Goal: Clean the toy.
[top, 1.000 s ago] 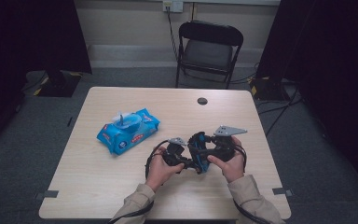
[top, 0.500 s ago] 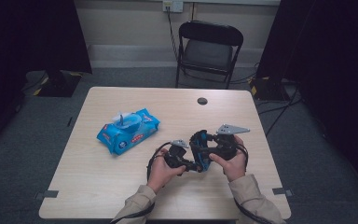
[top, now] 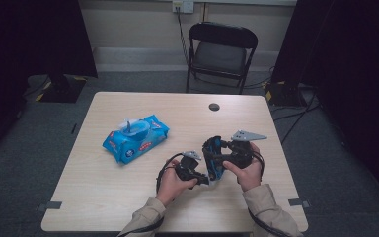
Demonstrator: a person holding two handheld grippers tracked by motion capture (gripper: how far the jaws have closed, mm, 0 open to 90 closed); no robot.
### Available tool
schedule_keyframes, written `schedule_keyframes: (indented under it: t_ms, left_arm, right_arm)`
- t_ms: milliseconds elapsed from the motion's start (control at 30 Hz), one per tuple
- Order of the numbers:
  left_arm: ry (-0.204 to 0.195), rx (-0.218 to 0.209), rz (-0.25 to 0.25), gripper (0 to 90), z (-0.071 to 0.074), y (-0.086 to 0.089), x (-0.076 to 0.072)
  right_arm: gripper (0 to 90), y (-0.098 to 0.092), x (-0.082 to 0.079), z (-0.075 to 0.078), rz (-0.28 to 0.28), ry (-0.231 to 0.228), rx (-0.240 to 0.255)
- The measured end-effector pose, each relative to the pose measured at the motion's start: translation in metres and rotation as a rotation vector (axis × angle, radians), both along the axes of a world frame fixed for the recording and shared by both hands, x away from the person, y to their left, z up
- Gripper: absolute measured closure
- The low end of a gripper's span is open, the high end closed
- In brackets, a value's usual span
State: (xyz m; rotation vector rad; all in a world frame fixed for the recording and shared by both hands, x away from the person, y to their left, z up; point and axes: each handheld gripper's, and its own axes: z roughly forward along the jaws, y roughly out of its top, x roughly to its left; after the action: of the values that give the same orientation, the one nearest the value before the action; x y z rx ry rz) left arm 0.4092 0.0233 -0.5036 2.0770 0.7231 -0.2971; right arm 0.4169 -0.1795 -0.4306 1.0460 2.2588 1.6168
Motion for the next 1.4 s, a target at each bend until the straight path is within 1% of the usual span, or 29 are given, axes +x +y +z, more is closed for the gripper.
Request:
schedule_keyframes:
  t_ms: [100, 133, 467, 733, 833, 867, 967, 1133, 1200, 1400]
  left_arm:
    - [0.005, 0.005, -0.011, 83.1, 0.0, 0.0, -0.001]
    - [-0.002, 0.013, -0.013, 83.1, 0.0, 0.0, -0.001]
    - [-0.021, 0.026, -0.008, 83.2, 0.01, 0.013, 0.0]
    - [-0.04, 0.033, 0.034, 83.2, 0.013, 0.029, 0.001]
    - [-0.05, 0.038, 0.051, 83.1, 0.016, 0.038, 0.002]
    - [-0.055, 0.046, 0.052, 83.2, 0.017, 0.042, 0.003]
    - [-0.06, 0.045, 0.078, 83.2, 0.02, 0.053, 0.005]
    - [-0.074, 0.058, 0.109, 83.2, 0.025, 0.07, 0.006]
    - [-0.079, 0.056, 0.125, 83.2, 0.027, 0.075, 0.007]
    - [-0.089, 0.063, 0.147, 83.2, 0.03, 0.089, 0.008]
  right_arm:
    - [25.5, -0.001, 0.001, -0.001, -0.008, 0.001, 0.0]
    - [25.5, -0.002, 0.001, -0.001, -0.011, -0.001, 0.002]
    - [25.5, -0.013, 0.004, 0.0, -0.05, 0.0, 0.02]
    - [25.5, -0.019, 0.006, -0.003, -0.069, 0.011, 0.009]
    - [25.5, -0.021, 0.007, -0.005, -0.076, 0.017, 0.005]
    - [25.5, -0.022, 0.007, -0.005, -0.077, 0.02, 0.001]
    - [25.5, -0.025, 0.007, -0.005, -0.081, 0.022, -0.002]
    - [25.5, -0.029, 0.009, -0.006, -0.096, 0.029, -0.001]
    - [25.5, -0.031, 0.009, -0.006, -0.101, 0.03, -0.001]
    - [25.5, -0.036, 0.009, -0.004, -0.117, 0.036, -0.009]
